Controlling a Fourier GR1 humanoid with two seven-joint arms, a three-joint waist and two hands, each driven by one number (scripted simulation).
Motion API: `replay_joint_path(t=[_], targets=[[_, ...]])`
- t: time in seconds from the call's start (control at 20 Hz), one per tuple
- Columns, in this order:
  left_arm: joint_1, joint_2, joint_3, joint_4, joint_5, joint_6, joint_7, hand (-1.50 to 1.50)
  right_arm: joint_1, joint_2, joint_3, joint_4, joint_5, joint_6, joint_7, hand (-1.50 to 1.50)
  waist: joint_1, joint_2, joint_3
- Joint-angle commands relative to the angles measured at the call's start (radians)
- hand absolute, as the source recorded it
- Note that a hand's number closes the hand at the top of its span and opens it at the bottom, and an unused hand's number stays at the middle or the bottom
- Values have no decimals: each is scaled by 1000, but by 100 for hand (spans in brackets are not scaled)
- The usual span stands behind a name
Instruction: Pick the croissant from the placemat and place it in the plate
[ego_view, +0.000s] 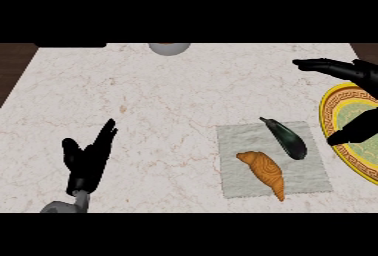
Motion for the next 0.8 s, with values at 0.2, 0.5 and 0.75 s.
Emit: replay_joint_path(t=[0.2,0.5,0.75], targets=[[18,2,28,17,22,-39,23,0,35,-31,114,-246,163,39,191,-150,-10,1,-4],[3,-8,41,-9,-2,-37,54,0,188,79,191,-421,284,-16,323,-150,-8,3,-3],[39,-46,17,-15,-27,-37,54,0,237,133,229,-415,426,-71,363,-150,-4,4,-3]])
